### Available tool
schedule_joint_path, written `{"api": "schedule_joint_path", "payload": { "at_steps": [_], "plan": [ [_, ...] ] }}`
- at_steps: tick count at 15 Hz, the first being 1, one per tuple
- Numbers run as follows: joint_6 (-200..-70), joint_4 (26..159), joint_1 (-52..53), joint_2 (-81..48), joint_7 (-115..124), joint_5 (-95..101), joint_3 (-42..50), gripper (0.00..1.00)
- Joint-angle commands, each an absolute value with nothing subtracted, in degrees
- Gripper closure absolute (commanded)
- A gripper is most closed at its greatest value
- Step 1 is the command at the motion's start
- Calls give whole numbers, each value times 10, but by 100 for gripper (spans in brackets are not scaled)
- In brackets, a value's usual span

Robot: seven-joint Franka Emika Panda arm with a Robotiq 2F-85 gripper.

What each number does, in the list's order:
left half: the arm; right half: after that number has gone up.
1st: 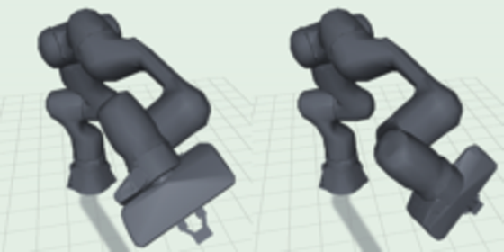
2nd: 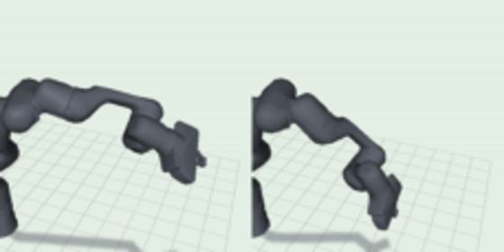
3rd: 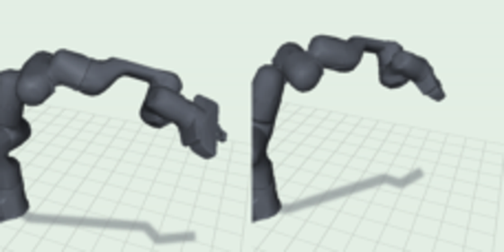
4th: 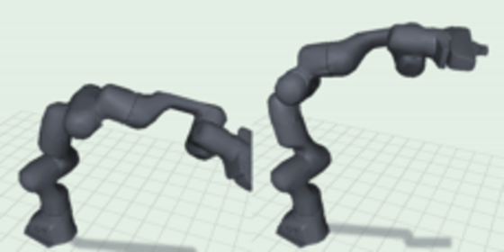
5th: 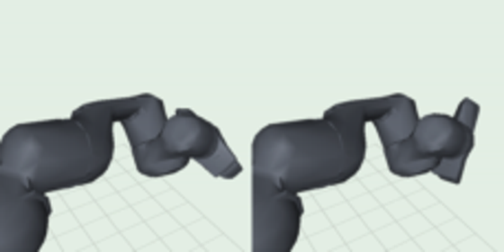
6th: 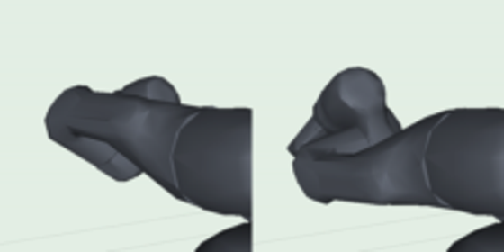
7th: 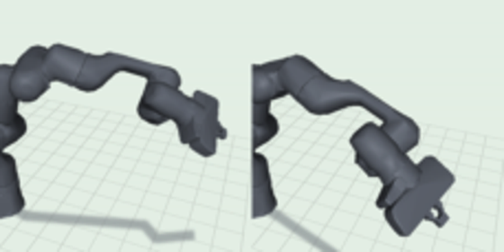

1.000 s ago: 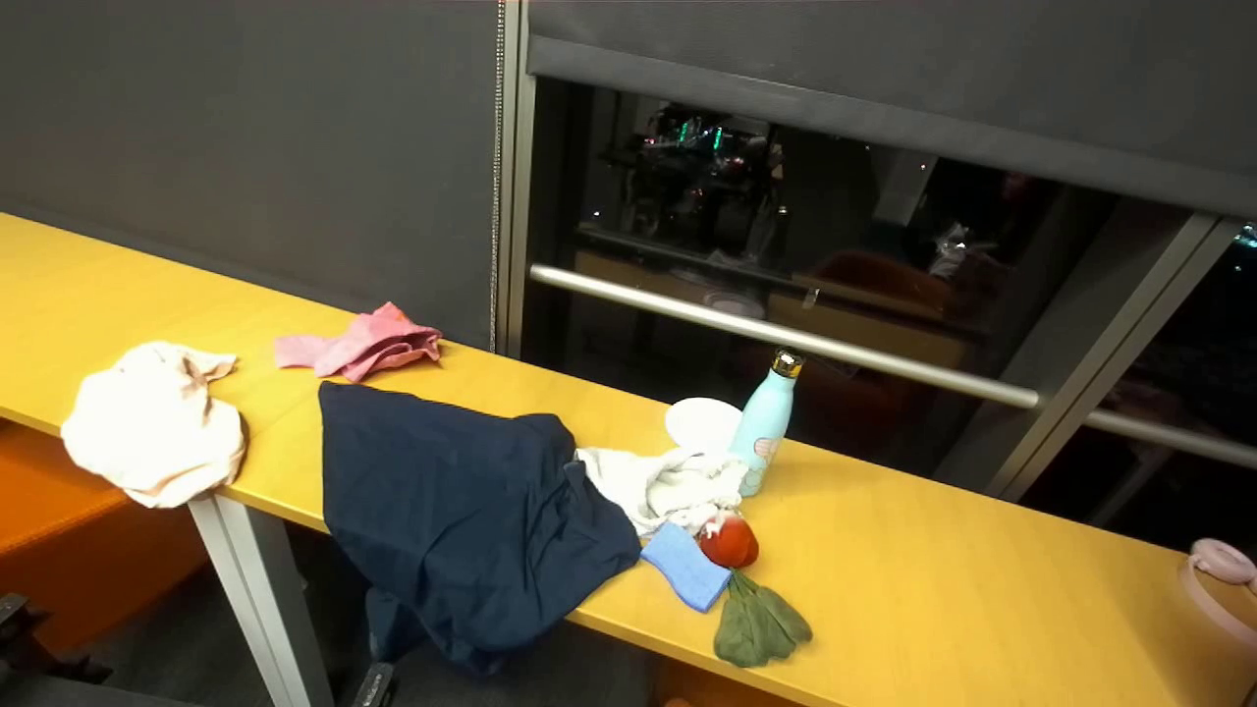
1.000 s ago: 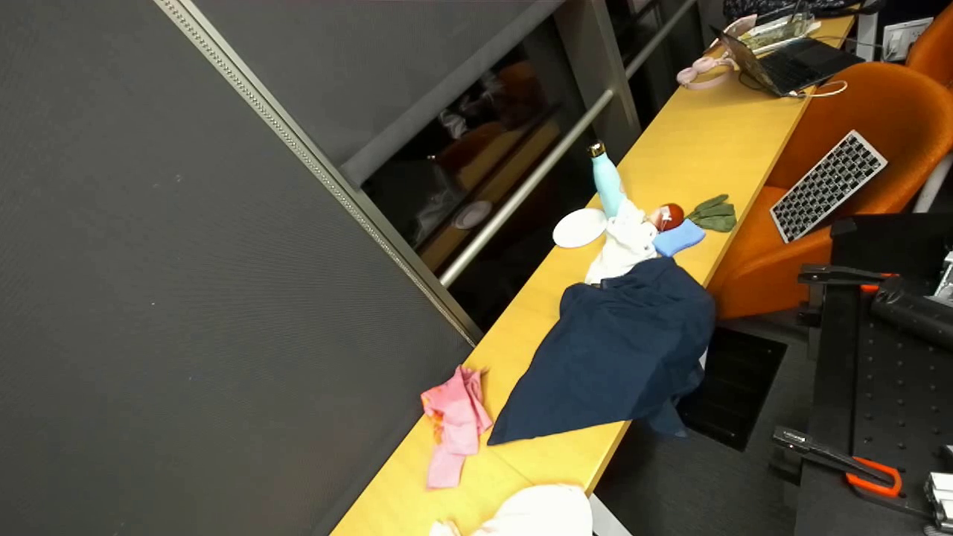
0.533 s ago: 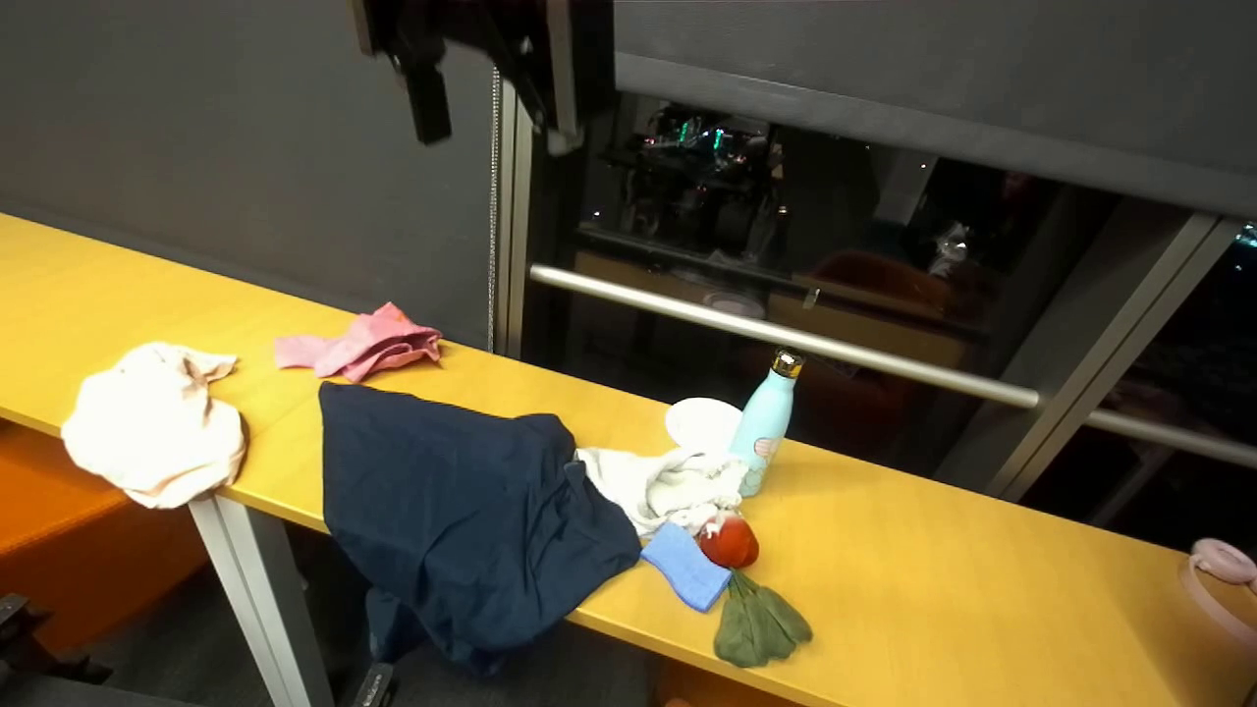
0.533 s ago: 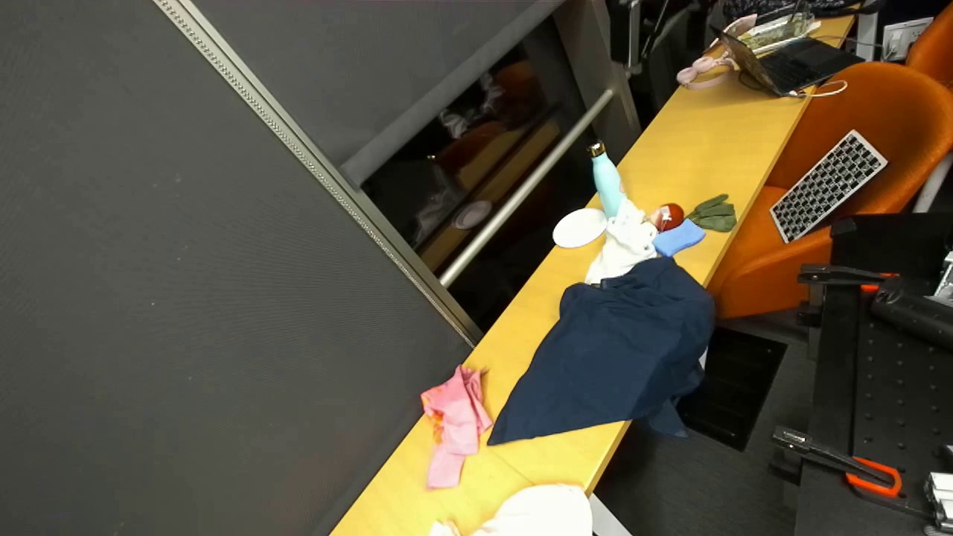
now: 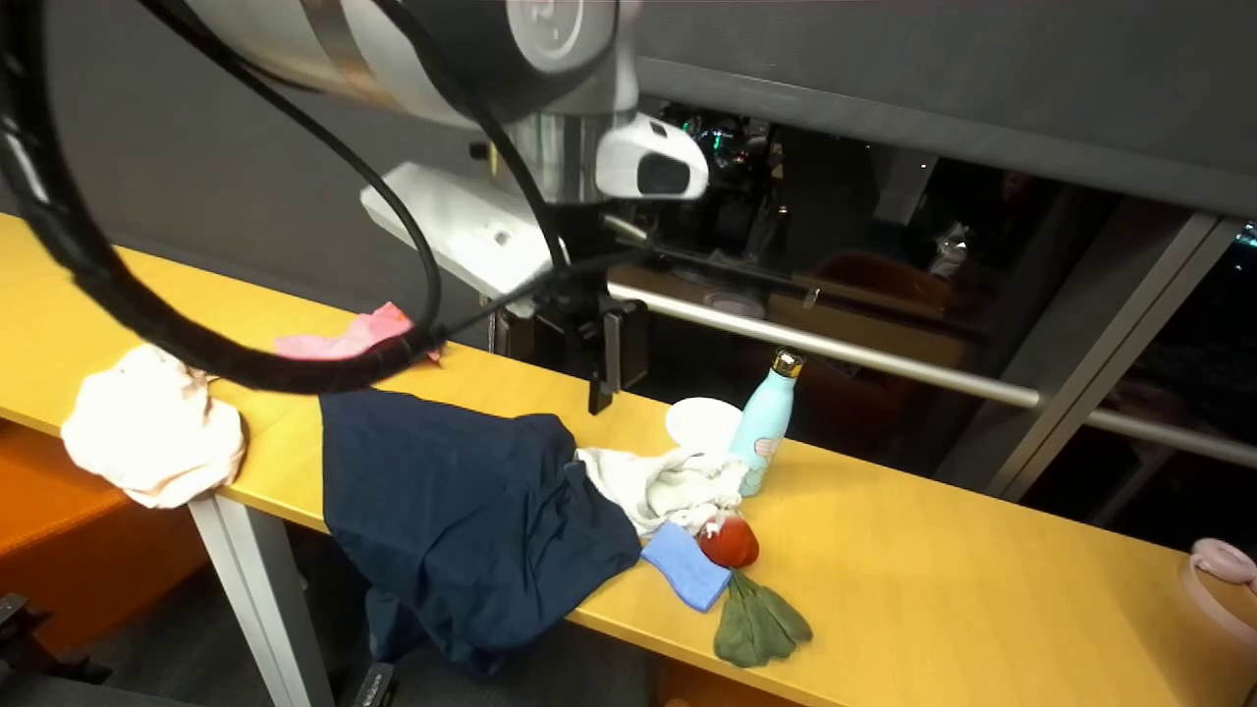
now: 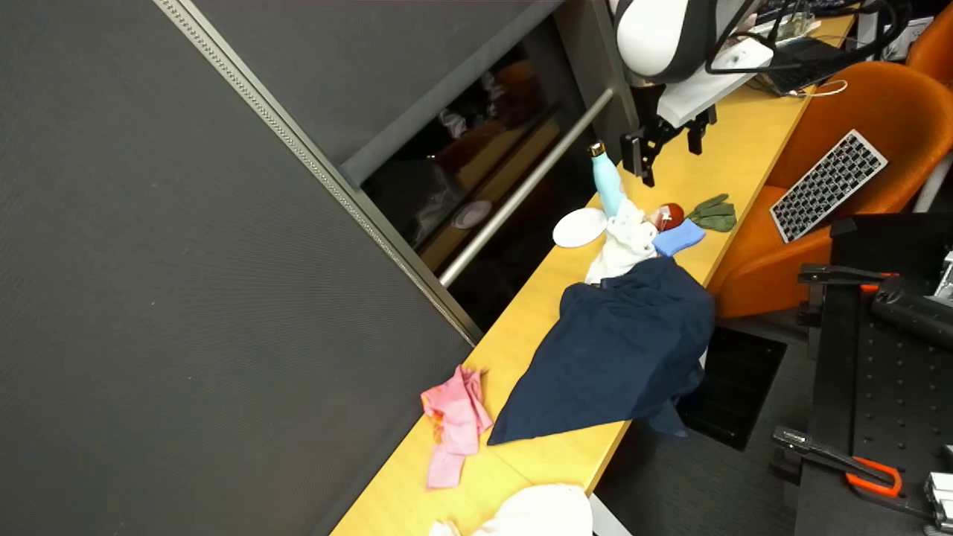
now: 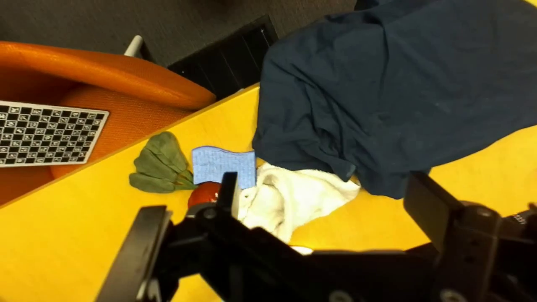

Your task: Move the blue item to the left then use the white cloth to wipe the table

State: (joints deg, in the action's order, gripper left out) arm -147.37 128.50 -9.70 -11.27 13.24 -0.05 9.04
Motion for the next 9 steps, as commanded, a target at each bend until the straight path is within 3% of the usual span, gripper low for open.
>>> {"api": "schedule_joint_path", "payload": {
  "at_steps": [1, 9],
  "plan": [
    [-1500, 1219, -103, -212, 147, -21, 105, 0],
    [-1519, 1048, -79, -420, 181, -47, 93, 0]
  ]
}}
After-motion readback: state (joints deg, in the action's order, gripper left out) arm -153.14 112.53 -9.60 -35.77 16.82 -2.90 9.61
